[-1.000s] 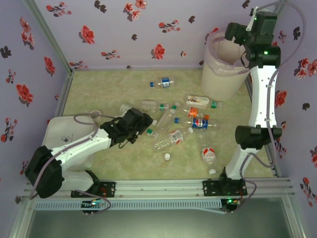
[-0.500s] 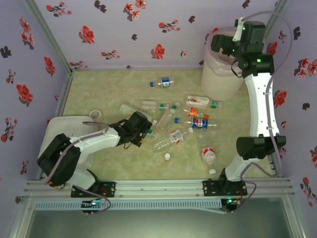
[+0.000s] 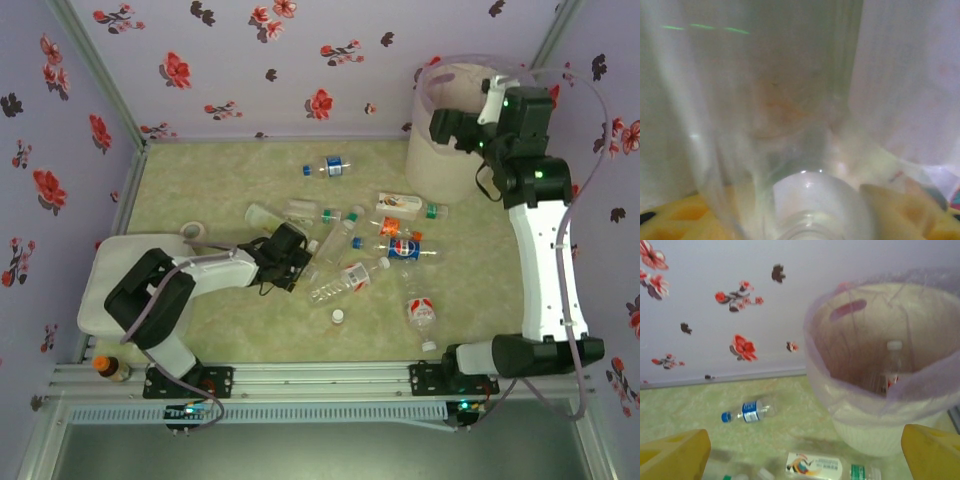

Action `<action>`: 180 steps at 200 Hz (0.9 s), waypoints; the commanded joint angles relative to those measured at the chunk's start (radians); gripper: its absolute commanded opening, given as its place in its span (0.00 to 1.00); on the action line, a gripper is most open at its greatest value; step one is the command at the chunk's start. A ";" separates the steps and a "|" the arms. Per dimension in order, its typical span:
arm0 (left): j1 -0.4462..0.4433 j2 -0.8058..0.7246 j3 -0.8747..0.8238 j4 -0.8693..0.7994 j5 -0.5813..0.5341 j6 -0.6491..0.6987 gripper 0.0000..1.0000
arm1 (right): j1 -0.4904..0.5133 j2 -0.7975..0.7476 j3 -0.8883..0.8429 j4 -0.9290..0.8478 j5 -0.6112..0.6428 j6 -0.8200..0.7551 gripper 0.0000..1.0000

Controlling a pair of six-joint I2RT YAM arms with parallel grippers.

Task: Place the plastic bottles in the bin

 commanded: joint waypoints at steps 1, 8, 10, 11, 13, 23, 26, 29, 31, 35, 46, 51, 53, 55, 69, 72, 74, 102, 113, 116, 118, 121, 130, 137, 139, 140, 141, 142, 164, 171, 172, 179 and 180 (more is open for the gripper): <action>0.005 0.030 0.012 -0.009 0.019 -0.025 0.53 | 0.002 -0.066 -0.111 0.061 -0.024 0.044 0.98; 0.005 0.030 0.015 -0.021 0.017 -0.024 0.50 | 0.002 -0.081 -0.141 0.067 -0.026 0.050 0.98; 0.004 0.030 0.016 -0.025 0.017 -0.025 0.49 | 0.001 -0.083 -0.150 0.068 -0.027 0.051 0.98; 0.004 0.030 0.017 -0.026 0.016 -0.025 0.49 | 0.000 -0.084 -0.155 0.068 -0.027 0.052 0.98; 0.005 0.029 0.018 -0.029 0.016 -0.026 0.49 | 0.000 -0.086 -0.163 0.068 -0.029 0.053 0.98; 0.004 0.022 0.018 -0.042 0.009 -0.026 0.45 | 0.000 -0.098 -0.193 0.065 -0.039 0.056 0.98; 0.005 0.018 0.018 -0.047 0.006 -0.026 0.44 | 0.000 -0.102 -0.199 0.062 -0.043 0.057 0.98; 0.005 0.015 0.019 -0.053 0.002 -0.026 0.44 | -0.001 -0.105 -0.207 0.059 -0.048 0.058 0.98; 0.005 0.011 0.020 -0.057 -0.001 -0.025 0.43 | 0.000 -0.107 -0.211 0.058 -0.050 0.058 0.98; 0.005 0.005 0.020 -0.064 -0.007 -0.023 0.41 | -0.001 -0.110 -0.218 0.054 -0.053 0.060 0.98; 0.008 -0.015 0.015 -0.076 -0.024 -0.013 0.37 | -0.001 -0.114 -0.234 0.035 -0.078 0.063 0.97; 0.012 -0.026 0.008 -0.073 -0.032 -0.005 0.35 | -0.001 -0.115 -0.236 0.023 -0.097 0.061 0.97; 0.013 -0.031 0.005 -0.070 -0.036 -0.001 0.34 | -0.001 -0.115 -0.237 0.017 -0.106 0.058 0.97; 0.015 -0.035 0.001 -0.067 -0.040 0.004 0.34 | -0.001 -0.115 -0.238 0.012 -0.114 0.056 0.97; 0.026 -0.074 -0.026 -0.042 -0.064 0.057 0.27 | -0.001 -0.122 -0.248 -0.031 -0.159 0.052 0.96; 0.028 -0.083 -0.029 -0.039 -0.070 0.067 0.26 | -0.001 -0.125 -0.254 -0.038 -0.167 0.053 0.96; 0.030 -0.087 -0.032 -0.038 -0.072 0.077 0.25 | -0.001 -0.127 -0.258 -0.042 -0.172 0.054 0.96; 0.043 -0.190 -0.047 -0.040 -0.143 0.230 0.12 | -0.001 -0.188 -0.365 -0.030 -0.232 0.111 0.96; 0.054 -0.225 -0.022 -0.093 -0.155 0.302 0.07 | -0.001 -0.203 -0.407 -0.018 -0.262 0.133 0.96; 0.057 -0.233 -0.012 -0.119 -0.159 0.324 0.05 | 0.000 -0.204 -0.417 -0.019 -0.273 0.138 0.96; 0.058 -0.238 -0.003 -0.137 -0.164 0.336 0.03 | -0.001 -0.204 -0.423 -0.018 -0.280 0.140 0.96; 0.061 -0.245 0.009 -0.166 -0.171 0.351 0.01 | 0.000 -0.205 -0.433 -0.015 -0.290 0.147 0.96; 0.067 -0.268 0.048 -0.251 -0.198 0.415 0.00 | 0.001 -0.209 -0.458 0.002 -0.328 0.168 0.96; 0.071 -0.287 0.073 -0.308 -0.216 0.463 0.00 | 0.003 -0.212 -0.481 0.031 -0.363 0.196 0.95; 0.072 -0.293 0.081 -0.320 -0.222 0.478 0.00 | 0.003 -0.214 -0.488 0.039 -0.377 0.204 0.95; 0.073 -0.296 0.084 -0.325 -0.223 0.487 0.00 | 0.004 -0.215 -0.491 0.047 -0.383 0.208 0.95; 0.073 -0.298 0.087 -0.330 -0.225 0.491 0.00 | 0.004 -0.216 -0.495 0.053 -0.389 0.210 0.96; 0.075 -0.301 0.088 -0.334 -0.227 0.502 0.00 | 0.005 -0.215 -0.499 0.060 -0.395 0.216 0.95; 0.106 -0.355 0.126 -0.356 -0.209 0.726 0.00 | 0.028 -0.216 -0.584 0.264 -0.550 0.360 0.95; 0.120 -0.365 0.139 -0.352 -0.172 0.802 0.00 | 0.042 -0.213 -0.610 0.347 -0.588 0.409 0.94; 0.123 -0.365 0.142 -0.352 -0.163 0.813 0.00 | 0.044 -0.213 -0.614 0.359 -0.592 0.417 0.94; 0.138 -0.369 0.158 -0.349 -0.104 0.887 0.00 | 0.060 -0.207 -0.636 0.439 -0.611 0.462 0.93; 0.140 -0.369 0.161 -0.349 -0.095 0.893 0.00 | 0.062 -0.206 -0.638 0.451 -0.612 0.468 0.93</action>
